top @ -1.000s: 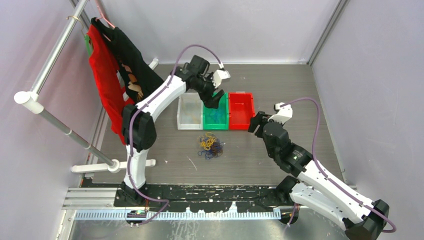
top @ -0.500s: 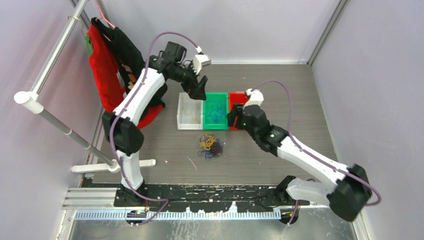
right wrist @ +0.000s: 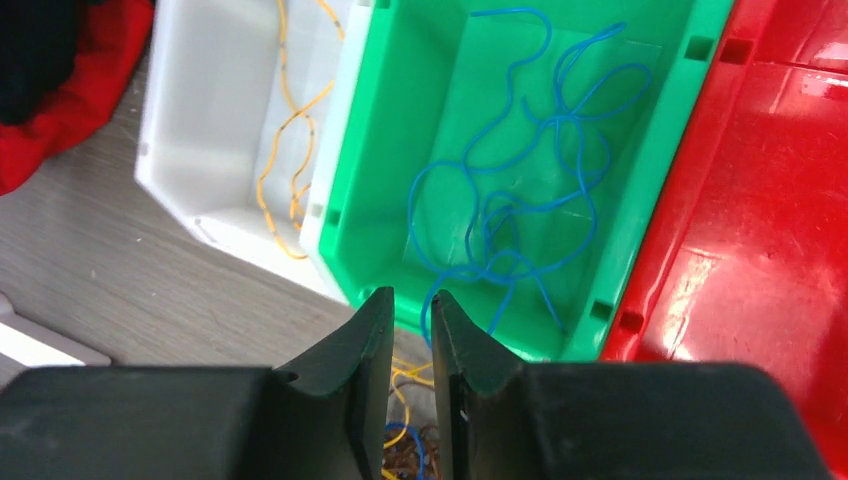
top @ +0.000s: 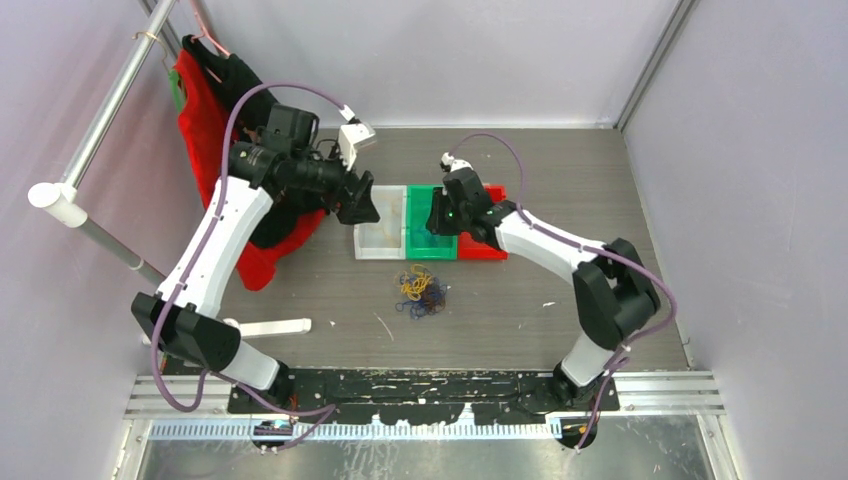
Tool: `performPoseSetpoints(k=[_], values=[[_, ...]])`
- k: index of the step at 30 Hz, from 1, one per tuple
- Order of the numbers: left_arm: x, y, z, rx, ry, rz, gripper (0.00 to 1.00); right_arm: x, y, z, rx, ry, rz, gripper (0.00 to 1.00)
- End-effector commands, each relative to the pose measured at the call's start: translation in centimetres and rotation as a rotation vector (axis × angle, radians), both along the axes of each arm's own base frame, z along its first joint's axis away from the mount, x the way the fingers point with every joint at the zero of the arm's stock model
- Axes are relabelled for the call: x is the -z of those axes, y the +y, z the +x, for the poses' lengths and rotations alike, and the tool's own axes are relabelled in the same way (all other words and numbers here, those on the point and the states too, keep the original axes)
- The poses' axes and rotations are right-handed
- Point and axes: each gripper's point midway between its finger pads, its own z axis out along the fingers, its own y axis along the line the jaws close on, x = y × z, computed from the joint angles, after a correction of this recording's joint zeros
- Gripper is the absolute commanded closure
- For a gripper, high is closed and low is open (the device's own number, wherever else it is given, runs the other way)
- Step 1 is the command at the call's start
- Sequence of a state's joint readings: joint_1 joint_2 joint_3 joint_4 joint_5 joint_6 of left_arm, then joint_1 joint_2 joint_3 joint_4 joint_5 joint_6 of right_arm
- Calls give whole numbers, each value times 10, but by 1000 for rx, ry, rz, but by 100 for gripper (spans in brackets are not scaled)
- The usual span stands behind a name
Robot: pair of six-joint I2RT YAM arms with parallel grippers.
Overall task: Untangle the cables
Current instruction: Place the cable in the bin, then untie the cable.
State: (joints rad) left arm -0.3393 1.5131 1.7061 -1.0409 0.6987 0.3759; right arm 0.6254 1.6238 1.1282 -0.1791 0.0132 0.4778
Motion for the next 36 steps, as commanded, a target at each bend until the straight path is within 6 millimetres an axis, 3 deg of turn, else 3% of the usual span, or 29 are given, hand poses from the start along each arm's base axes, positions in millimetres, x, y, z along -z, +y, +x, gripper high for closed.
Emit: performPoseSetpoints(k=[1,5,15,19,22,25,28,32,36], values=[[-19,0,-12,6,-37,-49,16,1,6,17,-36,35,-7,76],[-26,4,-16,-5,-65,-59,16,19,6,34,-26,66,-34,80],[-33,8,-26,-20,-93,-77,16,41,10,78,25,39,-133,80],[-28,11,-31,-13,-87,-62,16,6,12,92,43,-80,-99,72],[-22,13,-38,-2,-64,-45,16,-48,8,92,60,-207,-55,56],[-12,16,-47,18,-33,-25,15,-88,1,74,53,-297,-18,48],[-1,20,-55,31,-15,-3,15,-107,1,38,9,-351,-10,40],[11,24,-66,48,3,8,13,-96,14,-29,-91,-341,-15,37],[35,26,-75,84,53,30,13,-63,29,-91,-184,-251,56,36]])
